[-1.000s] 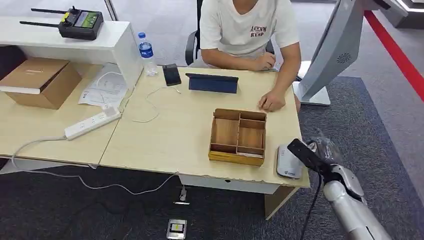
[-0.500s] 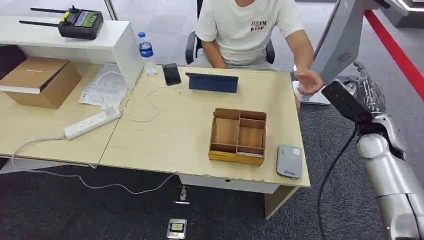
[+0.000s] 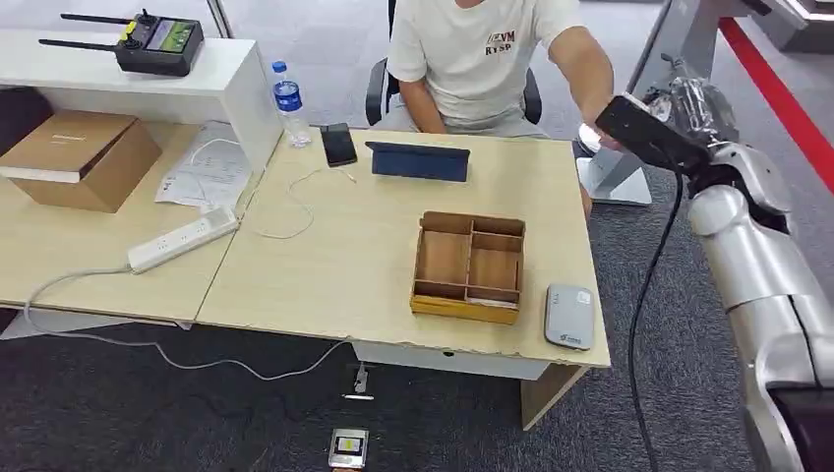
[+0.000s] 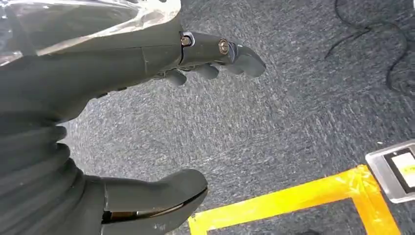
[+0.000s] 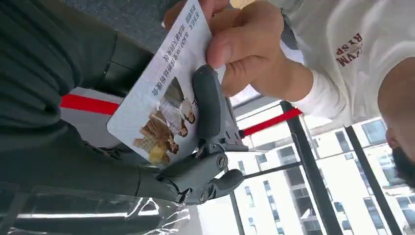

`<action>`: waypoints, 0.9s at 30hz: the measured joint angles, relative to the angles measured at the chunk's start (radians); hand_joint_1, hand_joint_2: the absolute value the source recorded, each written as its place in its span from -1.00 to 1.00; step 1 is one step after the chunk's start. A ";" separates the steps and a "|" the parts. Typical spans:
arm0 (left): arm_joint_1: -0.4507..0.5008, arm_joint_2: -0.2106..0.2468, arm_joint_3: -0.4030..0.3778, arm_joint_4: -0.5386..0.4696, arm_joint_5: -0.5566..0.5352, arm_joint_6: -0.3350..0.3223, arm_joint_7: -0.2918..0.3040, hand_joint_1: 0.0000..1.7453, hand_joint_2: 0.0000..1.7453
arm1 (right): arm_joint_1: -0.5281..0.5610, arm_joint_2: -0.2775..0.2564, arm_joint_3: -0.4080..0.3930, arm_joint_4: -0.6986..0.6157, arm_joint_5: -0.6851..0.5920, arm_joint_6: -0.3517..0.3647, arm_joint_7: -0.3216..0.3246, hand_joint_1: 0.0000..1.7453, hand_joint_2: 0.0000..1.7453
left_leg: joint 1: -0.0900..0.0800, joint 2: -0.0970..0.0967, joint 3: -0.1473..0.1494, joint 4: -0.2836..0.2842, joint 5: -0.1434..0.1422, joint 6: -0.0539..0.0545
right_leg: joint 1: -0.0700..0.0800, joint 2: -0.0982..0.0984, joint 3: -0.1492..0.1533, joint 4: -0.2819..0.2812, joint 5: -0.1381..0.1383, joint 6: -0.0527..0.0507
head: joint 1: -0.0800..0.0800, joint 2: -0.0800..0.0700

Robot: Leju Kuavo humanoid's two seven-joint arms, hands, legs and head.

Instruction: Pass the card to the sensor for recognition and then transmit it.

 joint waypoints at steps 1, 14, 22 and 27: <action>-0.001 0.000 0.000 0.000 0.000 0.000 0.000 -1.00 1.00 | -0.014 0.010 0.008 0.021 0.005 0.005 0.004 1.00 1.00 | 0.000 0.000 0.000 0.000 0.000 0.000 | 0.000 0.000 0.000 0.000 0.000 0.000 | 0.000 0.000; -0.002 0.000 0.000 0.000 0.013 0.002 0.009 -1.00 1.00 | -0.058 0.094 0.066 0.146 0.049 -0.001 0.031 -1.00 1.00 | 0.000 -0.001 -0.003 0.001 0.000 0.000 | 0.000 -0.001 -0.003 0.000 0.000 0.001 | 0.000 0.000; 0.001 0.000 0.000 0.000 0.029 0.018 0.007 -1.00 1.00 | -0.075 0.121 0.079 0.181 -0.027 0.005 0.028 -1.00 -1.00 | 0.000 -0.001 -0.003 0.001 0.002 0.000 | 0.000 -0.001 -0.003 0.000 0.002 0.000 | 0.000 0.000; 0.008 0.000 0.000 0.001 0.047 0.032 0.006 -1.00 1.00 | -0.090 0.129 0.029 0.186 -0.269 0.154 0.009 -1.00 -1.00 | 0.000 -0.001 -0.003 0.001 0.002 0.000 | 0.000 -0.001 -0.003 0.000 0.003 0.000 | 0.000 0.000</action>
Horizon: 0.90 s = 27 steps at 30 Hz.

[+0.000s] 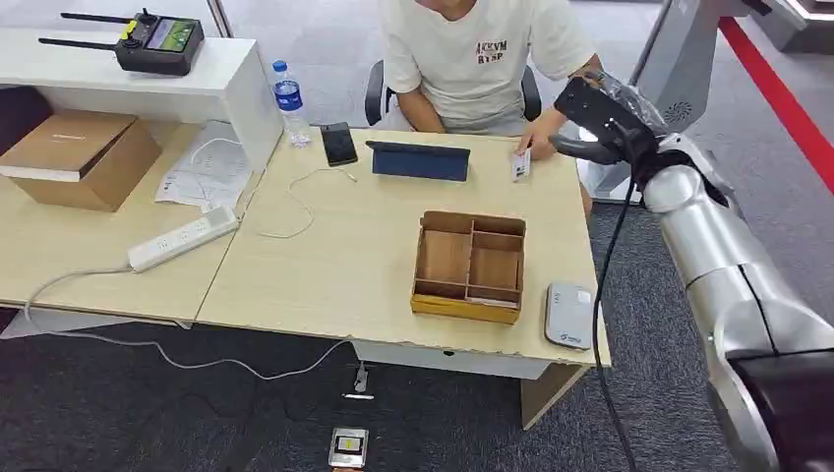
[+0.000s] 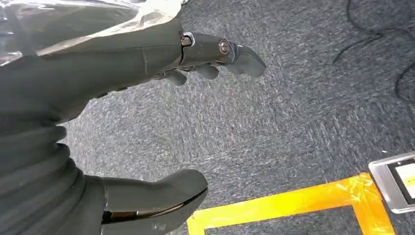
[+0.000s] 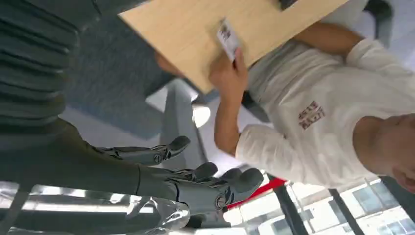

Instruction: Pass the card to the sensor for recognition and then transmit it.

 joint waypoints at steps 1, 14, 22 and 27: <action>0.001 0.000 0.000 0.000 0.001 0.000 0.000 -1.00 1.00 | -0.003 0.002 -0.016 0.000 -0.045 0.040 0.000 -1.00 -1.00 | 0.000 0.000 0.000 0.000 0.000 0.000 | 0.000 0.000 0.000 0.000 0.000 0.000 | 0.000 0.000; 0.008 0.000 0.010 0.001 0.028 0.000 0.005 -1.00 1.00 | 0.269 -0.012 -0.105 -0.313 -0.717 0.363 0.267 -1.00 1.00 | 0.001 0.000 0.001 0.000 0.000 0.000 | 0.001 0.000 0.001 -0.001 0.000 0.000 | 0.000 0.000; 0.009 0.000 0.010 0.001 0.017 0.000 0.005 -1.00 1.00 | 0.574 -0.063 -0.096 -0.594 -0.845 0.248 0.363 -1.00 1.00 | 0.001 0.000 0.000 0.000 0.000 0.000 | 0.001 0.000 0.000 -0.001 0.000 0.000 | 0.000 0.000; 0.009 0.000 0.010 0.001 0.011 -0.002 0.003 -1.00 1.00 | 0.682 -0.084 -0.088 -0.714 -0.781 0.215 0.365 -1.00 1.00 | 0.001 0.000 0.000 0.000 0.000 0.000 | 0.001 0.000 0.000 -0.001 0.000 0.000 | 0.000 0.000</action>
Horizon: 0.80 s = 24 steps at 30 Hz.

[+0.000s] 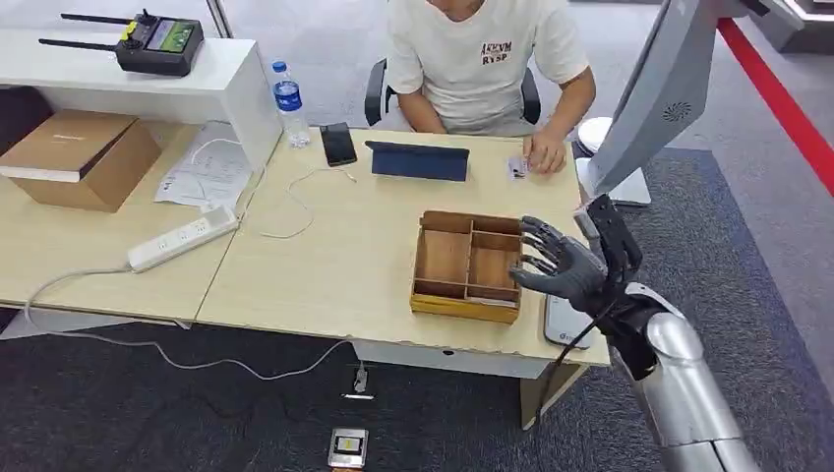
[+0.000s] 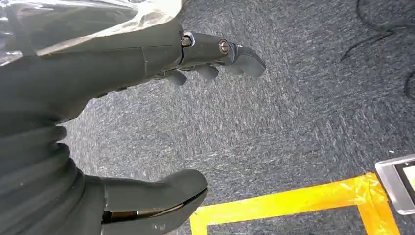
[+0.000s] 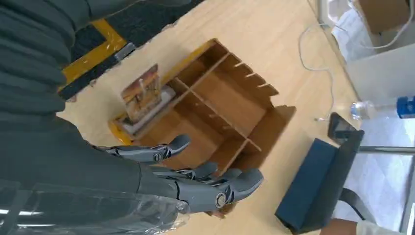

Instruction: Pass the card to the sensor for recognition and then transmit it.

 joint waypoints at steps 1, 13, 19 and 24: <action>0.000 0.000 0.000 0.000 -0.001 0.000 -0.001 -1.00 1.00 | 0.015 -0.005 0.002 -0.020 0.039 -0.016 -0.006 -1.00 1.00 | 0.000 0.000 0.000 0.000 0.000 0.000 | 0.000 0.000 0.000 0.000 0.000 0.000 | 0.000 0.000; -0.001 0.000 0.000 0.000 -0.027 0.008 -0.010 -1.00 1.00 | 0.121 -0.047 0.077 -0.162 0.920 -0.372 -0.077 -1.00 1.00 | 0.000 0.000 0.000 0.000 0.000 0.000 | 0.000 0.000 0.000 0.000 0.000 0.000 | 0.000 0.000; -0.002 -0.001 0.000 0.000 -0.031 0.008 -0.011 -1.00 1.00 | 0.146 -0.047 0.099 -0.167 1.100 -0.462 -0.088 -1.00 1.00 | 0.000 0.000 0.000 0.000 0.000 0.000 | 0.000 0.000 0.000 0.000 0.000 0.000 | 0.000 0.000; -0.003 -0.002 0.000 0.000 -0.029 0.008 -0.005 -1.00 1.00 | 0.152 -0.037 0.115 -0.148 1.116 -0.458 -0.107 -1.00 1.00 | 0.000 0.000 0.000 -0.001 0.000 0.000 | 0.000 0.000 0.000 0.000 0.000 0.000 | 0.000 0.000</action>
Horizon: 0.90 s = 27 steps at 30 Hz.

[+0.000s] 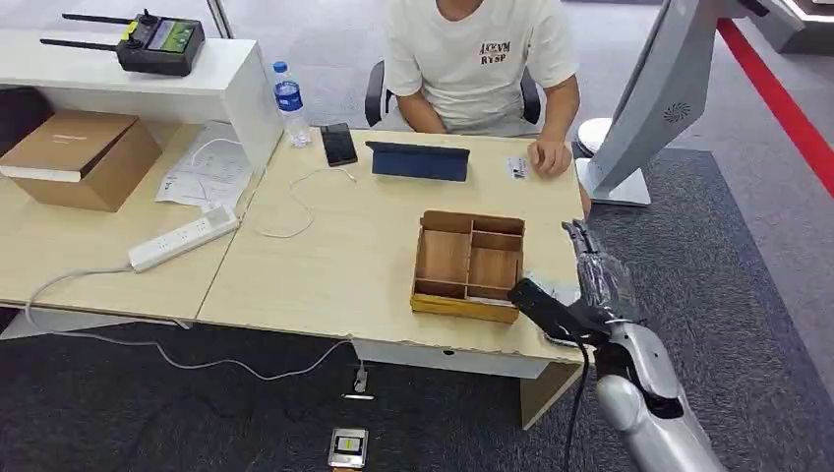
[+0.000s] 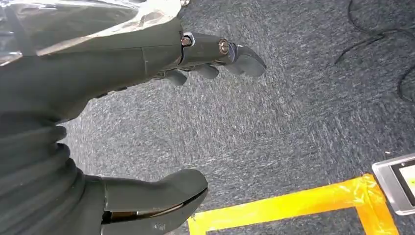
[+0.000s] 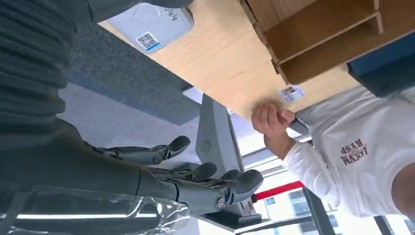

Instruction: Pass the card to the sensor for recognition and then transmit it.

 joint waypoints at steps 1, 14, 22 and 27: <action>0.000 -0.001 0.000 0.000 0.000 0.000 0.003 -1.00 1.00 | 0.003 0.005 0.003 0.005 0.000 0.008 -0.005 -1.00 1.00 | 0.000 0.000 0.000 0.000 0.000 0.000 | 0.000 0.000 0.000 0.000 0.000 0.000 | 0.000 0.000; -0.001 -0.002 0.000 0.000 0.003 -0.001 0.007 -1.00 1.00 | 0.014 0.032 0.052 0.029 0.003 0.077 -0.008 -1.00 1.00 | 0.000 0.000 0.000 0.000 0.000 0.000 | 0.000 0.000 0.000 0.000 0.000 0.000 | 0.000 0.000; -0.002 -0.002 0.000 0.000 0.001 -0.001 0.005 -1.00 1.00 | 0.013 0.064 0.066 0.082 0.000 0.019 -0.016 -1.00 1.00 | 0.000 0.000 0.000 0.000 0.000 0.000 | 0.000 0.000 0.000 0.000 0.000 0.000 | 0.000 0.000; -0.003 -0.002 0.000 0.000 -0.008 -0.001 0.008 -1.00 1.00 | 0.001 0.093 0.074 0.149 0.007 -0.036 -0.035 -1.00 1.00 | 0.000 0.000 0.000 0.000 0.000 0.000 | 0.000 0.000 0.000 0.000 0.000 0.000 | 0.000 0.000</action>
